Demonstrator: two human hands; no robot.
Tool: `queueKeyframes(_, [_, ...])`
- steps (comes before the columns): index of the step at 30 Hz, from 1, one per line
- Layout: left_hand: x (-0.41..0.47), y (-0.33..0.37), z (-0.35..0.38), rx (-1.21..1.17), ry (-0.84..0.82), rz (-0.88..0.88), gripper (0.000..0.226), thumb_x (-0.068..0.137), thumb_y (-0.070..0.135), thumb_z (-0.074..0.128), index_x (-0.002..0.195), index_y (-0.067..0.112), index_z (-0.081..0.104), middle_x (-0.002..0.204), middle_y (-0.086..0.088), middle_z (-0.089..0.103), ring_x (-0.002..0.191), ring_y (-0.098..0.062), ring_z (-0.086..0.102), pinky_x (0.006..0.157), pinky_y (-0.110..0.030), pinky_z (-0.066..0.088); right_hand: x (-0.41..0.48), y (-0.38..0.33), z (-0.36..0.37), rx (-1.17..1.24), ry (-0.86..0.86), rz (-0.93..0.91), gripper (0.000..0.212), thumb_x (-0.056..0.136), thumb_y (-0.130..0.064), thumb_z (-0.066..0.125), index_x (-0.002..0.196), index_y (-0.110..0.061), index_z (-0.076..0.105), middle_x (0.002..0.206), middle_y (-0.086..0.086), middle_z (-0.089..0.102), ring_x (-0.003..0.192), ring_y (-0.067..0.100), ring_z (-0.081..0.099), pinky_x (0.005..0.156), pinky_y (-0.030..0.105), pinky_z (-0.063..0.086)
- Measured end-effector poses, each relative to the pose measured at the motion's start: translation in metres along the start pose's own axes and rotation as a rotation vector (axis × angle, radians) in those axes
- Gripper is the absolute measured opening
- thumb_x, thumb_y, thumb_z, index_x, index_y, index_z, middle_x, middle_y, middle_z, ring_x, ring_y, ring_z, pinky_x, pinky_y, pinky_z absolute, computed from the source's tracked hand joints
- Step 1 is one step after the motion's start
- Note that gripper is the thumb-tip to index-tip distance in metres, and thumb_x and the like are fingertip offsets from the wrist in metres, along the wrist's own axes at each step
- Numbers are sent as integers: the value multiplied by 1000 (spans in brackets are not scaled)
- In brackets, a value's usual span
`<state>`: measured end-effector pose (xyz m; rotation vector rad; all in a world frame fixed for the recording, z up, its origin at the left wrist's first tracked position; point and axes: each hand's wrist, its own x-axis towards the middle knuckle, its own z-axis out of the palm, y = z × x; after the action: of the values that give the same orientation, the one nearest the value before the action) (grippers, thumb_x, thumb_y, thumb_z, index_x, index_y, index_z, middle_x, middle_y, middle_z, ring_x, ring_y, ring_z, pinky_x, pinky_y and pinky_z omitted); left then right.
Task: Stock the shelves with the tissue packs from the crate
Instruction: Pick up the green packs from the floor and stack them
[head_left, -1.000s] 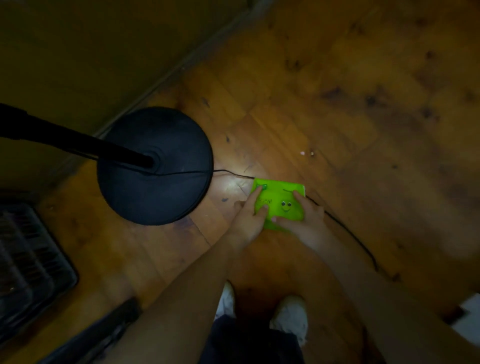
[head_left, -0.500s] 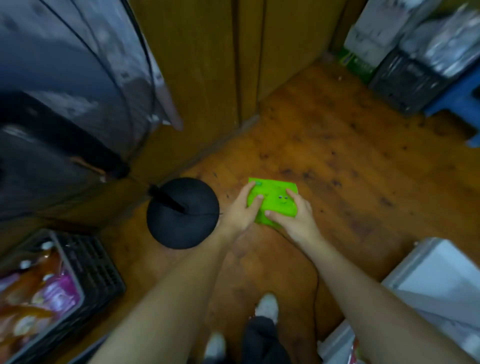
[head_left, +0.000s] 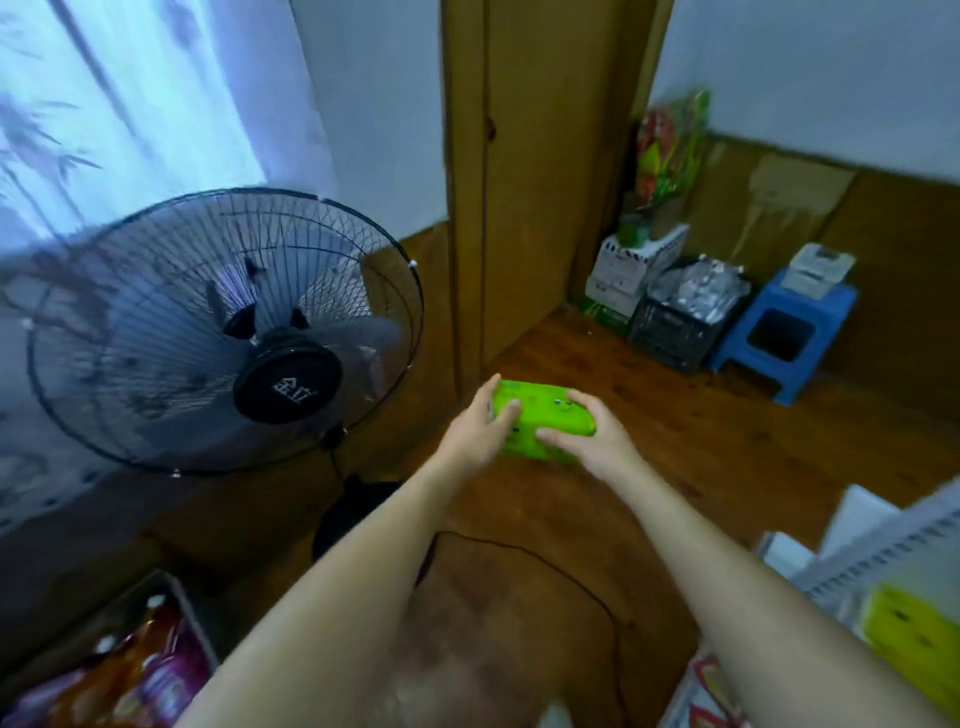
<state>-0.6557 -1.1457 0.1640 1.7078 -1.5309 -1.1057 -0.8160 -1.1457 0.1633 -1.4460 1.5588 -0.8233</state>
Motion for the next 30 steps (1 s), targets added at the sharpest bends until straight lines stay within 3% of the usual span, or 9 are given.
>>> queueKeyframes(5, [-57,51,-14,-15,-18,81,56,97,40,41,148,29,20,138,-13,49,124,-26,49,94,-25,39,-58,-33,-32,9,64,-55,74,73,-24,78,137,-19,41,137,8,44,122,21,45,93,25,37])
queueKeyframes(10, [-98,96,2,1,4,141,55,98,40,40,148,31,20,141,-16,45,127,-28,46,103,-33,38,-101,-48,-80,-13,94,-118,74,75,-29,76,138,-22,39,140,7,42,125,23,43,97,30,37])
queueKeyframes(15, [-148,127,48,-26,-17,167,51,98,40,39,146,38,23,143,-11,42,113,-21,52,90,-28,41,-159,-31,-132,12,104,-139,76,75,-31,76,140,-25,37,143,6,39,128,23,40,104,36,38])
queueKeyframes(20, [-209,143,111,-38,-42,170,44,99,34,40,143,29,35,136,-10,47,103,-18,51,84,-27,42,-223,10,-173,-7,122,-116,78,74,-34,76,140,-28,36,141,9,38,127,26,40,104,43,39])
queueKeyframes(23, [-235,158,132,-79,-18,218,43,98,35,41,141,31,36,136,-11,48,114,-23,51,91,-30,42,-254,14,-198,-38,180,-151,75,76,-35,74,140,-29,35,141,9,35,129,26,37,107,39,36])
queueKeyframes(27, [-253,188,152,-116,-37,315,52,98,39,41,147,34,24,146,-5,39,131,-23,41,104,-31,33,-284,10,-233,-99,301,-217,71,77,-33,73,138,-28,38,141,7,34,130,21,34,104,28,29])
queueKeyframes(30, [-260,215,174,-180,-112,400,56,98,42,38,149,29,19,151,0,31,138,-19,30,103,-25,26,-304,15,-263,-76,438,-248,67,76,-30,75,135,-25,43,139,3,39,130,16,35,97,18,25])
